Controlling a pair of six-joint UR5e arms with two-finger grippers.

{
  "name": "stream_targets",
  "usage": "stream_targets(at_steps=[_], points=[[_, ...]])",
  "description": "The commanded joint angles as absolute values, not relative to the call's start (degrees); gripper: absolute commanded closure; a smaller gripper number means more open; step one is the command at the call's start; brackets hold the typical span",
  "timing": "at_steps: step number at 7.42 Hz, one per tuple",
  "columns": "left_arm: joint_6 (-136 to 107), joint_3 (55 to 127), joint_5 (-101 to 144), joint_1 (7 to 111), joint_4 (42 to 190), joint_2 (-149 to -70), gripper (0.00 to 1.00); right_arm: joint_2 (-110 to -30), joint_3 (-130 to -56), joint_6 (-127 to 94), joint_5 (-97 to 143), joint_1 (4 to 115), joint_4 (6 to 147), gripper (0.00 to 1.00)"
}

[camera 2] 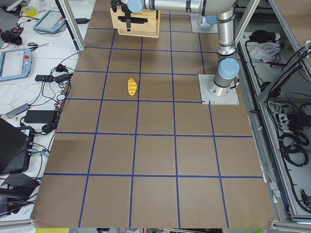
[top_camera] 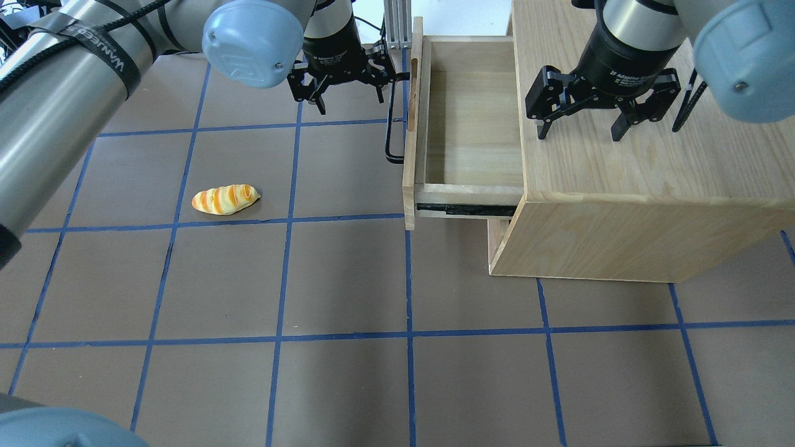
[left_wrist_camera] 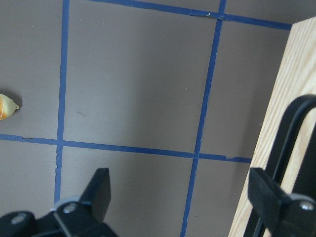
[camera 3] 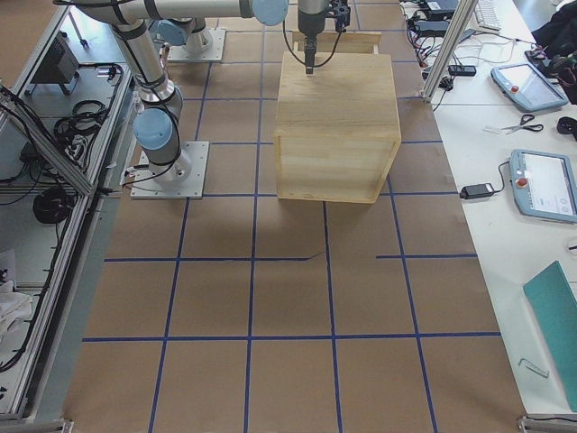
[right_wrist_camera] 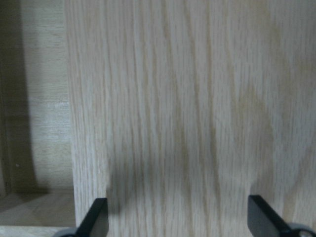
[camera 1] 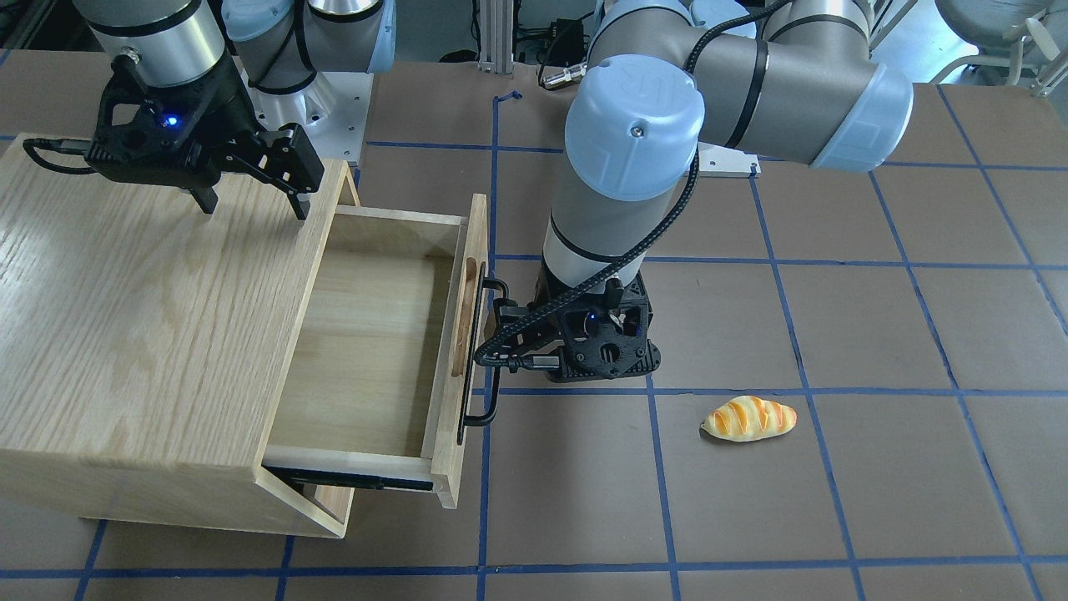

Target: Open upper drawer

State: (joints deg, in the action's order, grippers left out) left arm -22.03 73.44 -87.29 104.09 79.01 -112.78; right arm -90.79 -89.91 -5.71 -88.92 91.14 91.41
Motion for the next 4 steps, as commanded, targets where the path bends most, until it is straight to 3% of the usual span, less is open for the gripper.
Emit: stream_targets(at_steps=[1,4], points=[[-22.3,73.5,-85.4,104.3,79.0,-112.9,0.00,-90.8,-89.9,-5.7,-88.9,91.1,91.4,0.00],[-22.3,75.1,-85.3,104.9,79.1,-112.2,0.00,-90.8,-89.9,-5.7,-88.9,91.1,91.4,0.00]])
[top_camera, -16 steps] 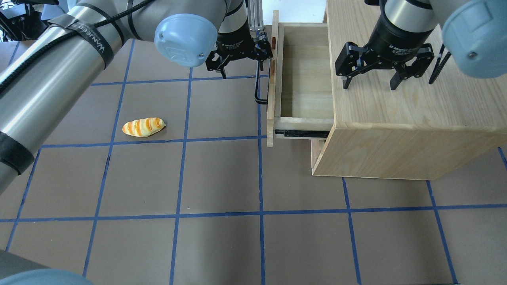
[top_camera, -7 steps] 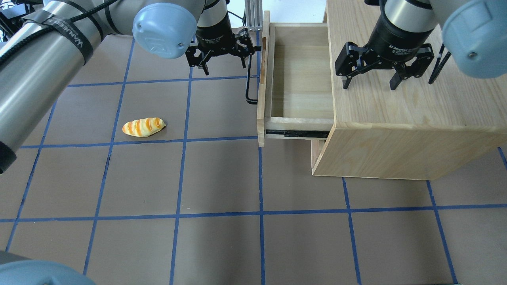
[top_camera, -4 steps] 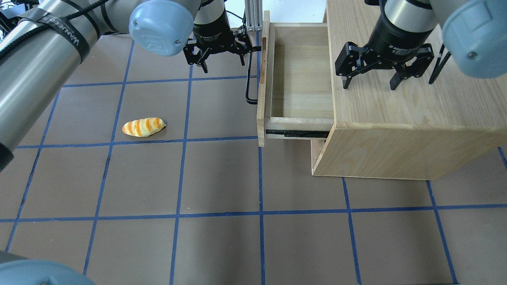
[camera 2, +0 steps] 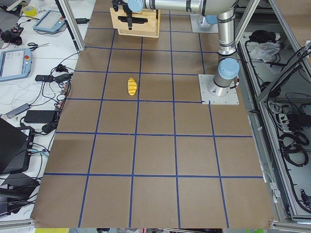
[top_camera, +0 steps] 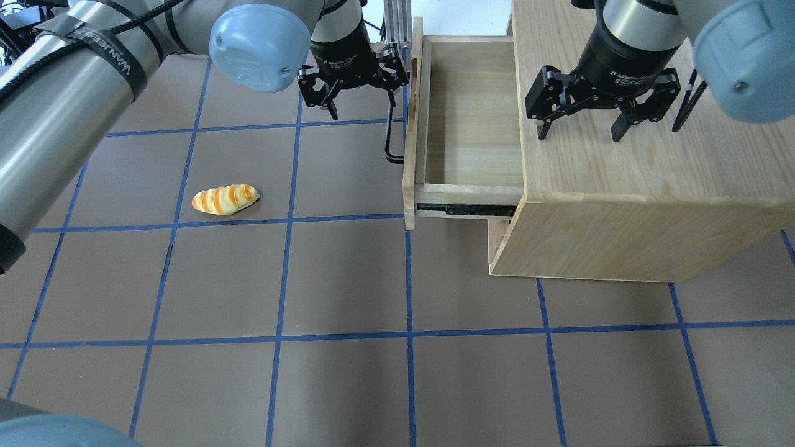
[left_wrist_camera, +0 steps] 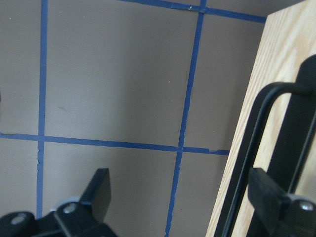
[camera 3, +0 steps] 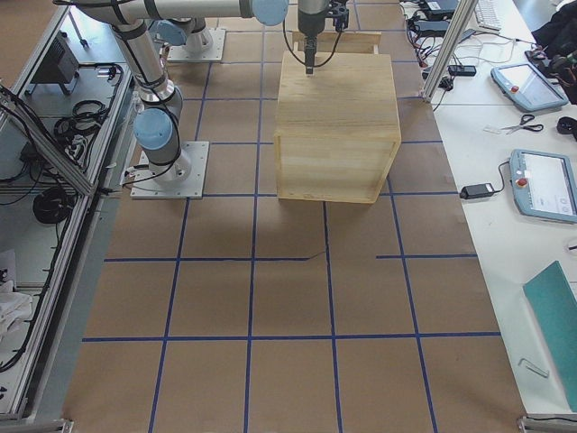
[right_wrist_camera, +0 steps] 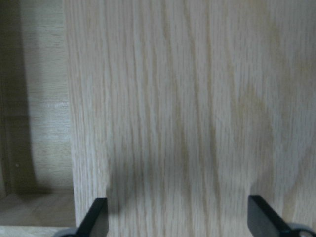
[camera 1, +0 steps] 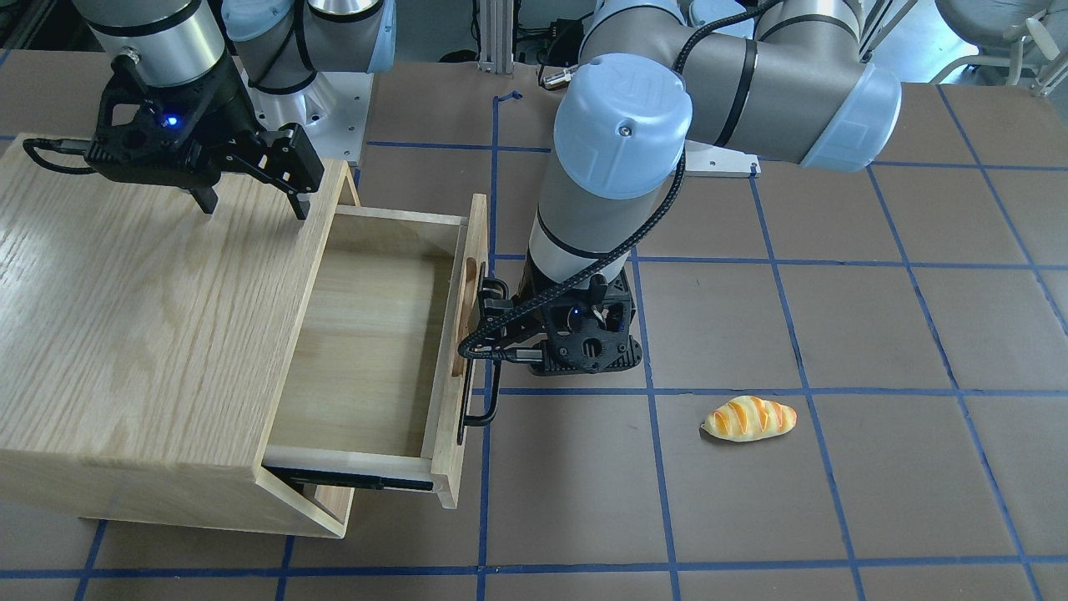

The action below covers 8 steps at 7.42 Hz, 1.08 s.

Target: Open upper drawer

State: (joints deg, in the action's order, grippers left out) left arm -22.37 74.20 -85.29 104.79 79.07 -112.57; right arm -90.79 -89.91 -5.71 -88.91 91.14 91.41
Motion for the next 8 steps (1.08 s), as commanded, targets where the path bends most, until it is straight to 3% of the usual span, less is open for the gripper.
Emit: stream_targets(at_steps=[1,8], points=[[-22.2,75.1,-85.3,104.9,78.9,-112.3,0.00,-90.8,-89.9,-5.7,-88.9,91.1,91.4,0.00],[-22.3,74.6,-84.3,104.9,78.4,-112.4,0.00,-90.8,-89.9,-5.7,-88.9,91.1,91.4,0.00]])
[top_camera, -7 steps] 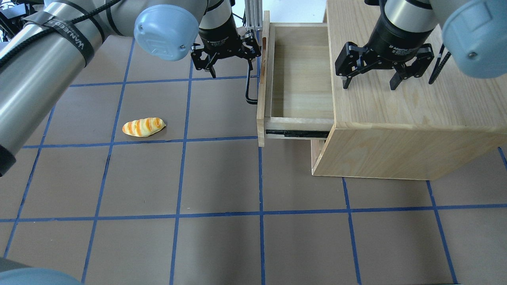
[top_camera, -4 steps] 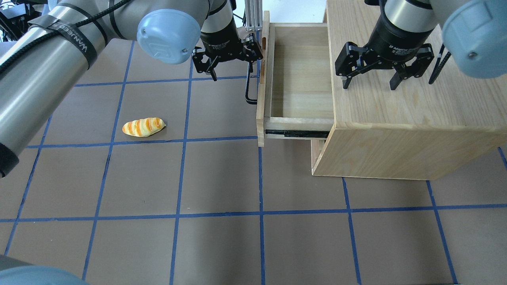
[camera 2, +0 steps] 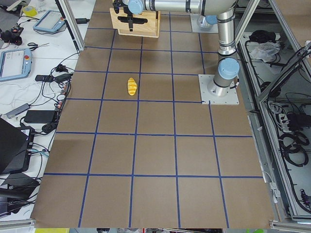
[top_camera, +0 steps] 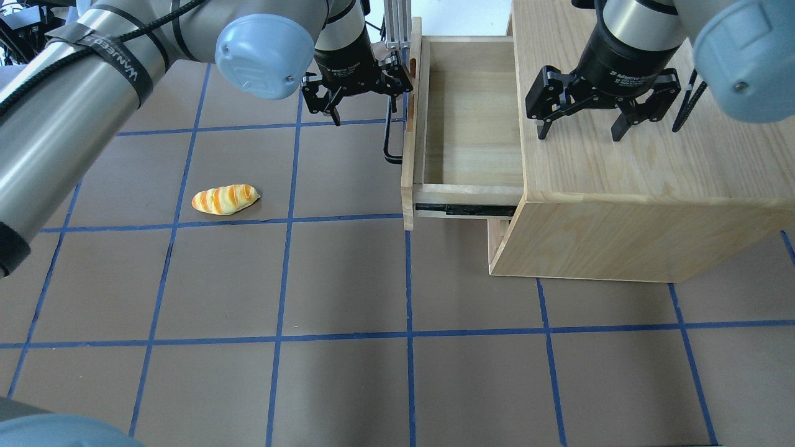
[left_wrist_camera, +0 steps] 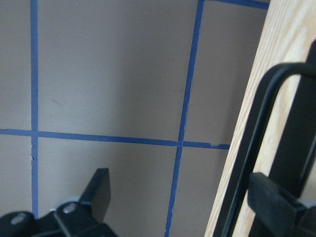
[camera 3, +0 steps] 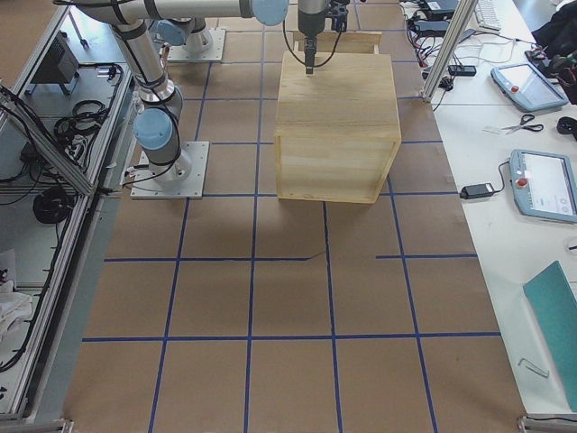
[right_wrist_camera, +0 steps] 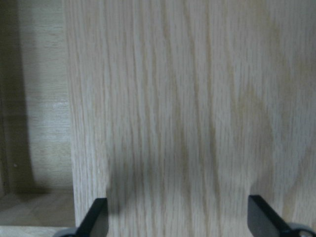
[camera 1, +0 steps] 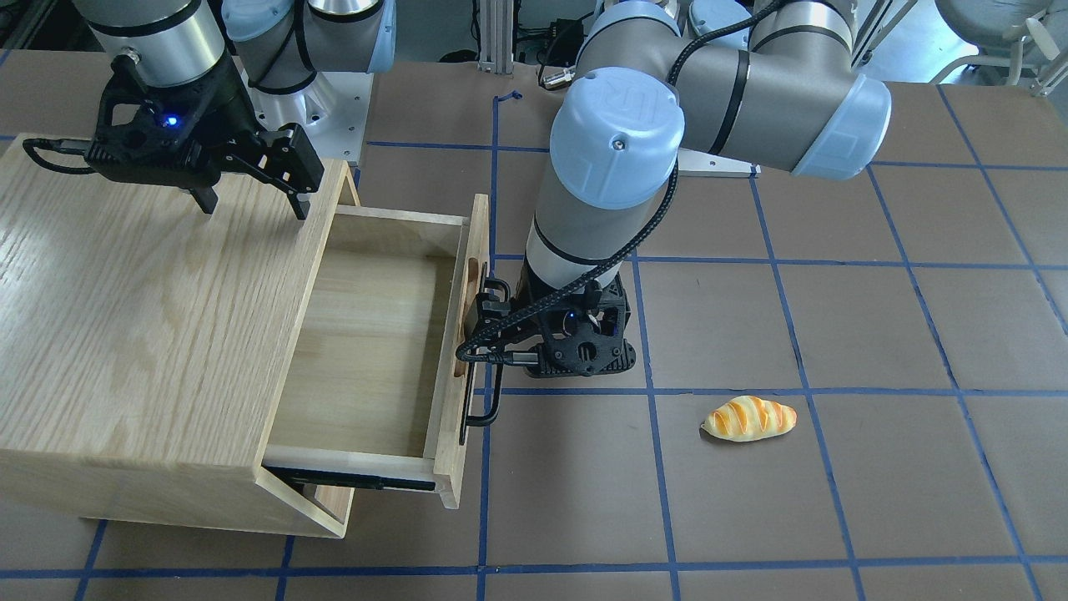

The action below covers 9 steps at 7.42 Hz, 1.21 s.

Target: Open upper drawer

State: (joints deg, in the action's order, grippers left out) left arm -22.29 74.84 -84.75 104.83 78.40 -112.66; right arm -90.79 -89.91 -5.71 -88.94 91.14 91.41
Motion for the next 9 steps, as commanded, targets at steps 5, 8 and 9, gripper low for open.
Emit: stream_targets(at_steps=[5,8,9], points=[[-22.3,74.9,-84.3,104.8,78.2,-113.4,0.00,-90.8,-89.9,-5.7,-88.9,91.1,91.4,0.00],[-21.7,74.9,-85.3,104.4,78.1,-113.1,0.00,-90.8,-89.9,-5.7,-88.9,91.1,91.4,0.00],[-21.7,75.0,-85.9,104.0,78.1,-112.9,0.00,-90.8,-89.9,-5.7,-88.9,91.1,91.4,0.00]])
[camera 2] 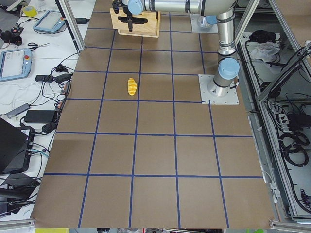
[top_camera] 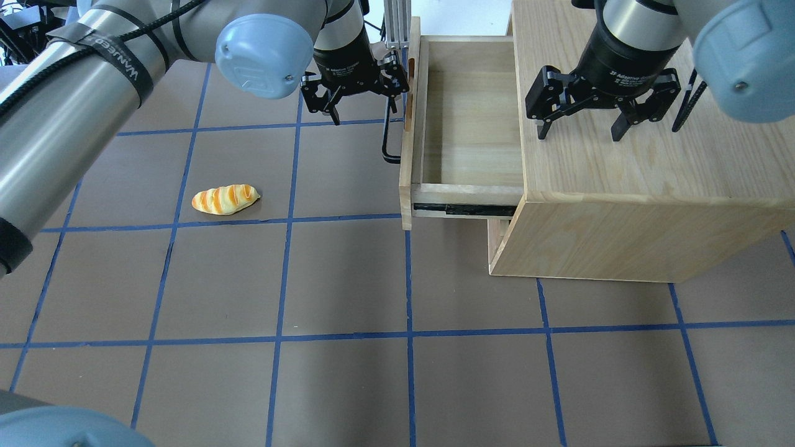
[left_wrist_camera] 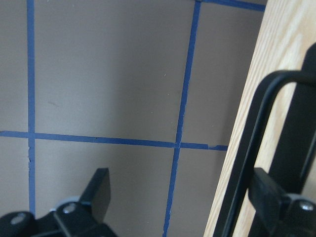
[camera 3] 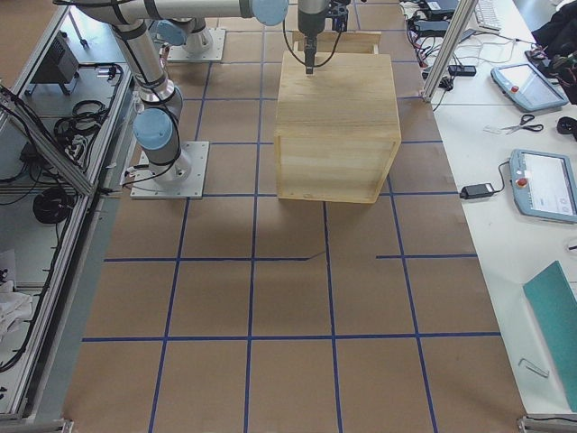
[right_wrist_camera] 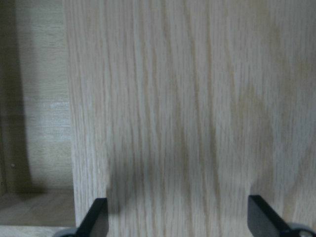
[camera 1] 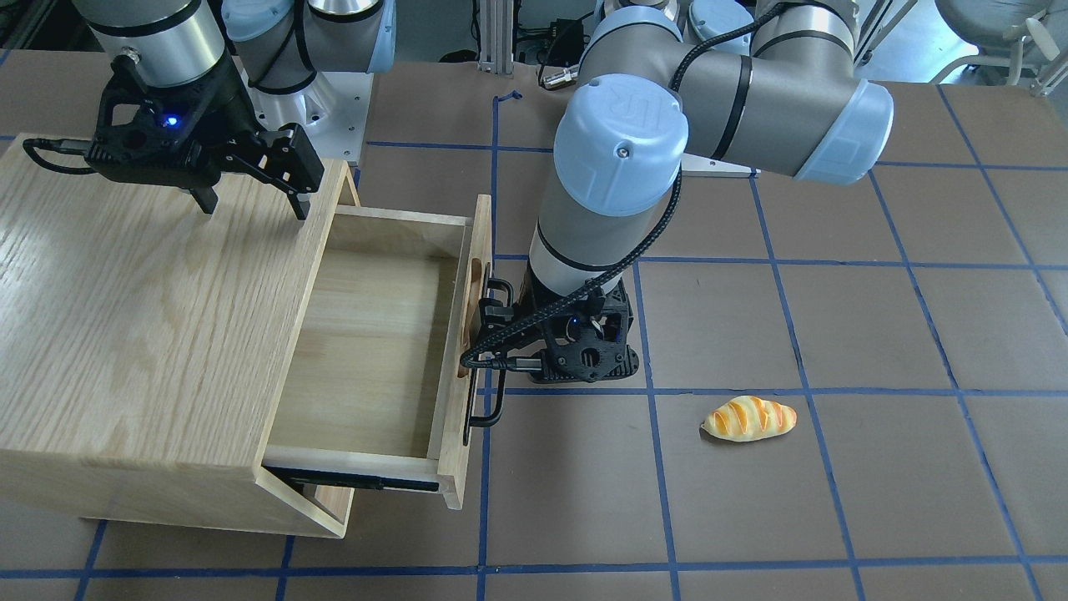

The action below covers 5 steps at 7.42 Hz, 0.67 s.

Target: Open upper drawer

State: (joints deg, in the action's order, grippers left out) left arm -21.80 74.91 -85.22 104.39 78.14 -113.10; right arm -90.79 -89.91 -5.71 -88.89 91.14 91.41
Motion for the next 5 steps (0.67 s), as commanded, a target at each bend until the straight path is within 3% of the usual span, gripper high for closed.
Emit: stream_targets(at_steps=[1,5], points=[[-21.7,75.1,-86.2,104.0,78.1,-112.7,0.00,-90.8,-89.9,-5.7,-88.9,91.1,91.4,0.00],[-21.3,75.4,-86.4,103.7,78.2,-112.2,0.00,-90.8,-89.9,-5.7,-88.9,91.1,91.4,0.00]])
